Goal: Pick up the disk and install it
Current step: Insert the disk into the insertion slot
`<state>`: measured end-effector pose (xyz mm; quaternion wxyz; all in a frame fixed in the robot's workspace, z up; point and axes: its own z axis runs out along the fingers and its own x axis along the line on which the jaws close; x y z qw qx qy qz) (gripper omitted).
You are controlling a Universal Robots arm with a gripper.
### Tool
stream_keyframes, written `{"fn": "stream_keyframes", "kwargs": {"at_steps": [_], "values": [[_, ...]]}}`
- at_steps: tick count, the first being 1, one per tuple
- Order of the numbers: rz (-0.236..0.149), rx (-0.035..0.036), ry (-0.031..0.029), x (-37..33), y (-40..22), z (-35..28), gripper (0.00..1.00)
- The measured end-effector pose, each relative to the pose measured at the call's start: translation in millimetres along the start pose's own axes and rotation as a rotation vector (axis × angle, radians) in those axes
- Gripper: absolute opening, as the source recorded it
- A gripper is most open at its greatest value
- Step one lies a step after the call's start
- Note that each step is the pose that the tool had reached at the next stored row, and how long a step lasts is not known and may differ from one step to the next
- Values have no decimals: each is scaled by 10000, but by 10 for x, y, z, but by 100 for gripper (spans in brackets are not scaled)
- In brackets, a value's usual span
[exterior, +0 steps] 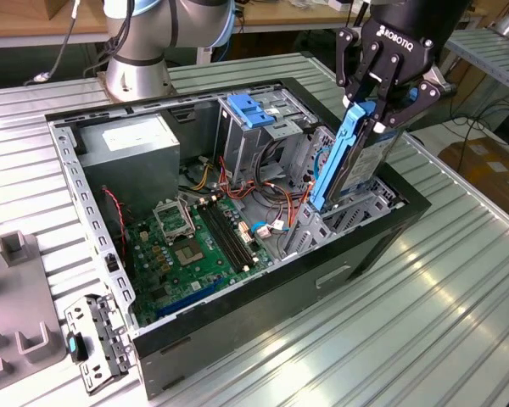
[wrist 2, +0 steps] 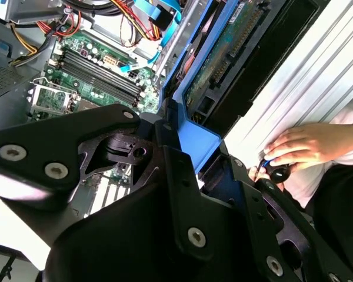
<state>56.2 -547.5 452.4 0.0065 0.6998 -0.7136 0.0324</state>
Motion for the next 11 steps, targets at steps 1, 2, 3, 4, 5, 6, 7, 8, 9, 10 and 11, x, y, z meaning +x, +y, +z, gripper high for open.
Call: {"fn": "stream_keyframes", "kwargs": {"at_steps": [1,2,3,4,5,6,7,8,9,10,11], "values": [[1,0,0,-7,0,2,37],[3,0,-2,-8,1,10,37],[3,0,-2,-5,1,16,37],[9,0,-1,4,2,30,37],[12,0,-2,7,2,40,37],[13,-1,2,8,2,47,37],[14,-1,2,7,2,61,37],[13,-1,-1,7,3,72,37],[13,0,-1,7,3,79,37],[13,-1,0,6,3,89,37],[14,-1,0,6,4,97,37]]}}
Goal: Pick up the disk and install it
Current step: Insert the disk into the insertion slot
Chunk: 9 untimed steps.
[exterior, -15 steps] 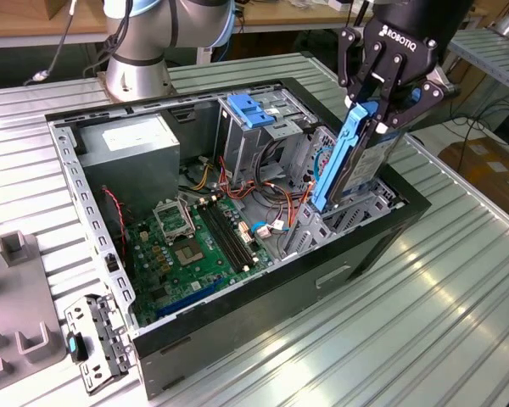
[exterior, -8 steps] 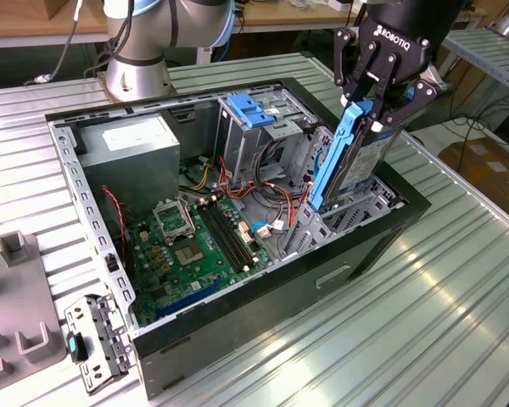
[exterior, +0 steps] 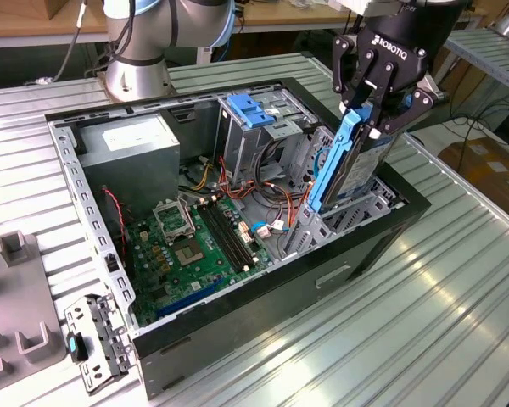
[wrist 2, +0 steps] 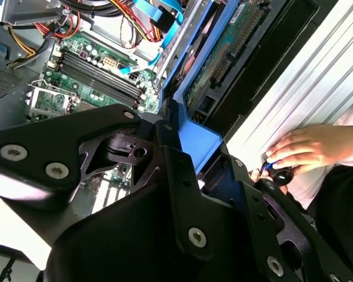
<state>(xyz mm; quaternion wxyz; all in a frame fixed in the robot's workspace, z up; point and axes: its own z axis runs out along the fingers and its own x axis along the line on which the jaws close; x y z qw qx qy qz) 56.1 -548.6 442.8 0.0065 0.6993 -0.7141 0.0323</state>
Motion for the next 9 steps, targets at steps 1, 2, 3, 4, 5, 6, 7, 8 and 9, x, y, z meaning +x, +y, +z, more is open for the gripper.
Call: {"fn": "stream_keyframes", "kwargs": {"at_steps": [1,2,3,4,5,6,7,8,9], "values": [[0,0,0,0,0,8,37],[0,1,0,0,0,16,37],[0,0,0,0,1,22,37],[0,0,0,0,1,30,37],[0,0,1,0,1,37,37],[0,0,1,0,1,45,37],[0,1,0,-1,2,51,37],[-1,0,1,-1,2,57,37],[0,1,0,-1,2,59,37]]}}
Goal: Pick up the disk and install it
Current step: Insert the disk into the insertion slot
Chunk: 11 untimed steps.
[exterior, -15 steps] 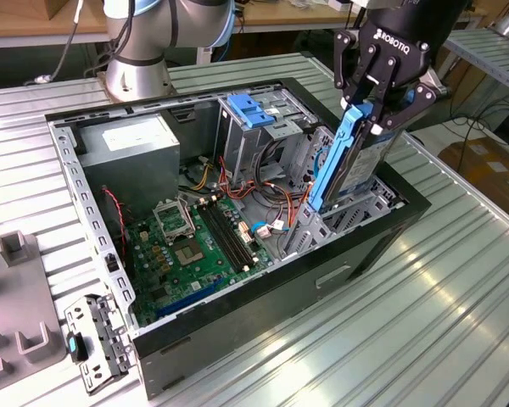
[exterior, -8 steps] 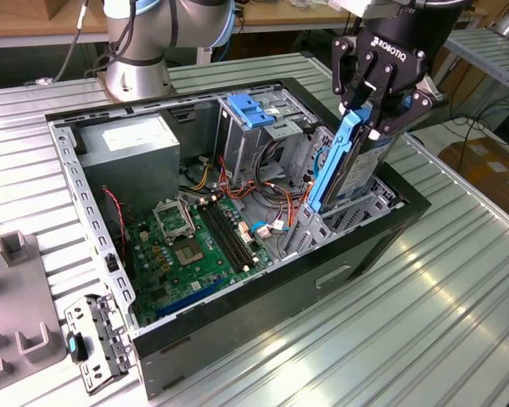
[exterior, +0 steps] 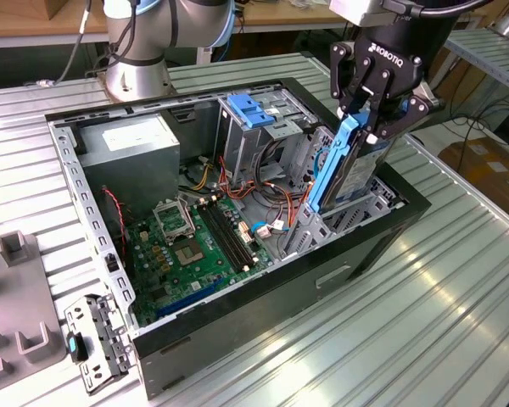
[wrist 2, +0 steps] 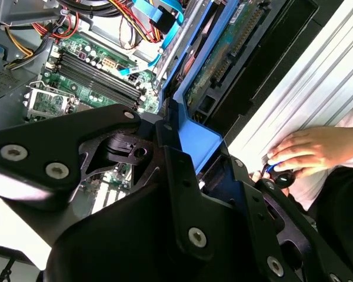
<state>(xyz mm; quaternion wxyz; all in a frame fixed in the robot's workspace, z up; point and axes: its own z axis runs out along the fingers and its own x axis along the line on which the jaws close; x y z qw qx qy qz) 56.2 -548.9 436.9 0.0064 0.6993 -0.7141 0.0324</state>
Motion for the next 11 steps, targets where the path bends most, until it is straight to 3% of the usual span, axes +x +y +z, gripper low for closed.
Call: {"fn": "stream_keyframes", "kwargs": {"at_steps": [7,11], "values": [[0,0,0,0,0,3,37],[2,38,-2,-1,1,37,37]]}}
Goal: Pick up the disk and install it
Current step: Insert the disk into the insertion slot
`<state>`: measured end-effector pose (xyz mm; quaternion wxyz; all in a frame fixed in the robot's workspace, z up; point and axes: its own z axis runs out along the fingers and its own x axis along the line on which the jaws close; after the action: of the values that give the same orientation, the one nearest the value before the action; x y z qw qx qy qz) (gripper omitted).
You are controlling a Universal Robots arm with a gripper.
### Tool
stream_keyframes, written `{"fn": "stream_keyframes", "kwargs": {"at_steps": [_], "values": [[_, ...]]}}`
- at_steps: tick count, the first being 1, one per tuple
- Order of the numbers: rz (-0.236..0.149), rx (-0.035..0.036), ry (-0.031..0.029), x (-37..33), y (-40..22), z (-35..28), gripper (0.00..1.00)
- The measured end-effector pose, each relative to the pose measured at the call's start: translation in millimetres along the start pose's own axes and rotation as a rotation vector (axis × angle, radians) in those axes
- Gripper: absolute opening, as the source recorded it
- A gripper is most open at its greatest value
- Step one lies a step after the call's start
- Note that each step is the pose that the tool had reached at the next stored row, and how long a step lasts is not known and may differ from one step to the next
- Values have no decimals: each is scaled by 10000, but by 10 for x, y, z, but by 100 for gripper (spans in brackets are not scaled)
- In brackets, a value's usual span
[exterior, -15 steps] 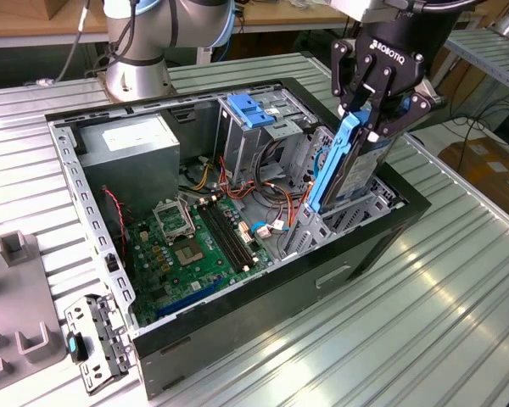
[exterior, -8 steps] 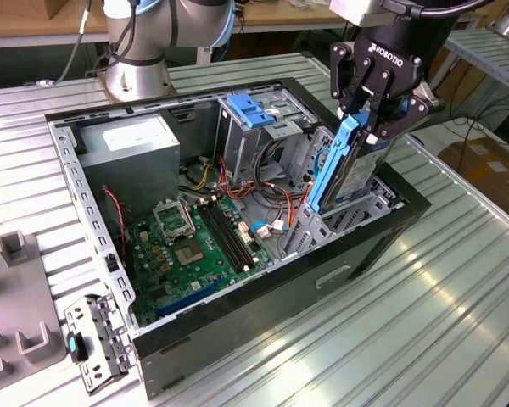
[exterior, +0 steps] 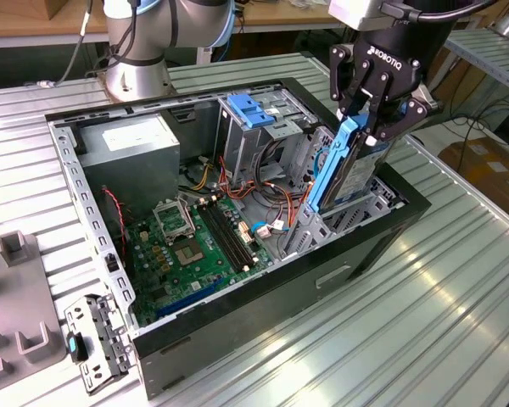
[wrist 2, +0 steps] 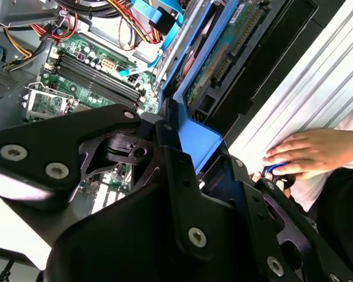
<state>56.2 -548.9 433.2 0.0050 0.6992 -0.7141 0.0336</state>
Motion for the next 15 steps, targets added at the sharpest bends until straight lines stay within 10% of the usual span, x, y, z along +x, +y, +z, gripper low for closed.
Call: {"fn": "stream_keyframes", "kwargs": {"at_steps": [15], "values": [[2,44,0,-5,4,108,51]]}}
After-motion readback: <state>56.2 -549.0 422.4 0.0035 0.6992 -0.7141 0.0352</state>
